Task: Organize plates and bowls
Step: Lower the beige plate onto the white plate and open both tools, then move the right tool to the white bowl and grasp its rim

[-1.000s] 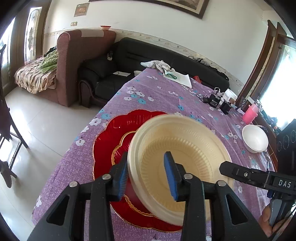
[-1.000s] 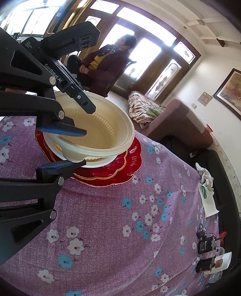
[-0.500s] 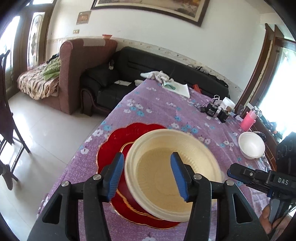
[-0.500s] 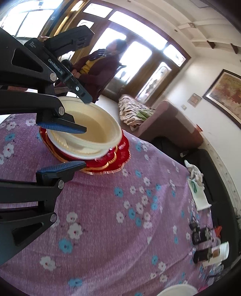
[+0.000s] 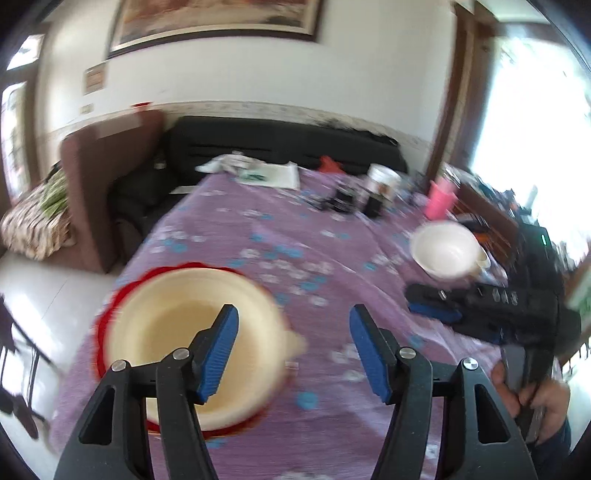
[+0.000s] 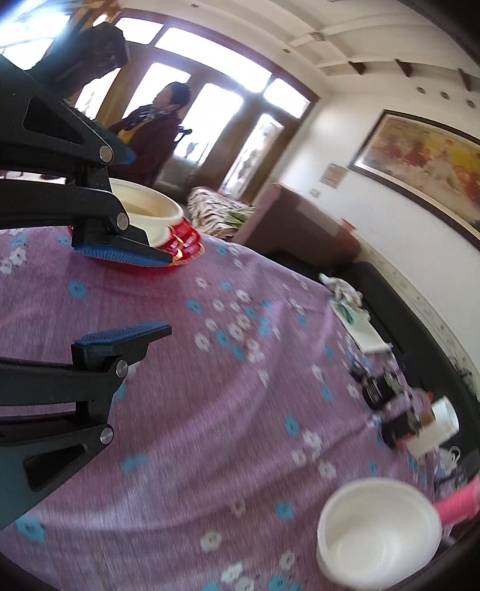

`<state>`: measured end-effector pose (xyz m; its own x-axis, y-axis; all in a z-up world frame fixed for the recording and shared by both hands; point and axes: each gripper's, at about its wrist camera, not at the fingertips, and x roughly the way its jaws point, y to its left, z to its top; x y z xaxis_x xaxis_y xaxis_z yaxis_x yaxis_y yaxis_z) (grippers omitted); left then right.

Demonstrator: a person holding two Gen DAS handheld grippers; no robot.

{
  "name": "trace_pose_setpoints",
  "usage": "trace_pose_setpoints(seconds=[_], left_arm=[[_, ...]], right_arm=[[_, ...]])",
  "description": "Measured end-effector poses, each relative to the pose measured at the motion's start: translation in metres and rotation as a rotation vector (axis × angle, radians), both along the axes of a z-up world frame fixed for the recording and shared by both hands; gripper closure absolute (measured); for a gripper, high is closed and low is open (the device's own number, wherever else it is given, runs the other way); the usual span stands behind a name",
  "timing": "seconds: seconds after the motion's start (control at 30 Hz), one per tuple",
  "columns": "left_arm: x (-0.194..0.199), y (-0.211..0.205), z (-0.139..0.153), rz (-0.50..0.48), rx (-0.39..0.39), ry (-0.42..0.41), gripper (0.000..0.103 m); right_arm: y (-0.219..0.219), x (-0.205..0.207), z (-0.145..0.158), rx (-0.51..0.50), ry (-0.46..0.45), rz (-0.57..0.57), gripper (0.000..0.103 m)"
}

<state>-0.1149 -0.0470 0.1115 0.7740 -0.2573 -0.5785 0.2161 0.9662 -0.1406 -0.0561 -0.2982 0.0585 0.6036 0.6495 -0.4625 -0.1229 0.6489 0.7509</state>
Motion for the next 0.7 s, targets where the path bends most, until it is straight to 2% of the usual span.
trace_pose_setpoints(seconds=[0.2, 0.33, 0.47, 0.5, 0.6, 0.67, 0.7], left_arm=[[0.005, -0.097, -0.033, -0.223, 0.093, 0.079, 0.041], [0.025, -0.146, -0.06, -0.316, 0.147, 0.142, 0.041], [0.063, -0.173, -0.083, -0.309, 0.109, 0.221, 0.041], [0.072, -0.175, -0.087, -0.291, 0.104, 0.232, 0.041], [0.087, -0.172, -0.1, -0.235, 0.085, 0.236, 0.041], [0.09, -0.17, -0.107, -0.215, 0.103, 0.24, 0.041], [0.089, -0.17, -0.105, -0.219, 0.105, 0.226, 0.04]], right_arm=[[-0.056, -0.008, -0.001, 0.021, -0.013, -0.11, 0.069], [-0.097, -0.017, 0.005, 0.016, -0.027, -0.197, 0.069], [-0.133, -0.022, 0.021, -0.014, -0.054, -0.284, 0.068], [-0.141, -0.024, 0.026, -0.029, -0.063, -0.307, 0.064], [-0.159, -0.023, 0.043, -0.129, -0.082, -0.377, 0.055], [-0.173, -0.018, 0.051, -0.229, -0.078, -0.443, 0.053], [-0.179, -0.015, 0.052, -0.275, -0.065, -0.471, 0.048]])
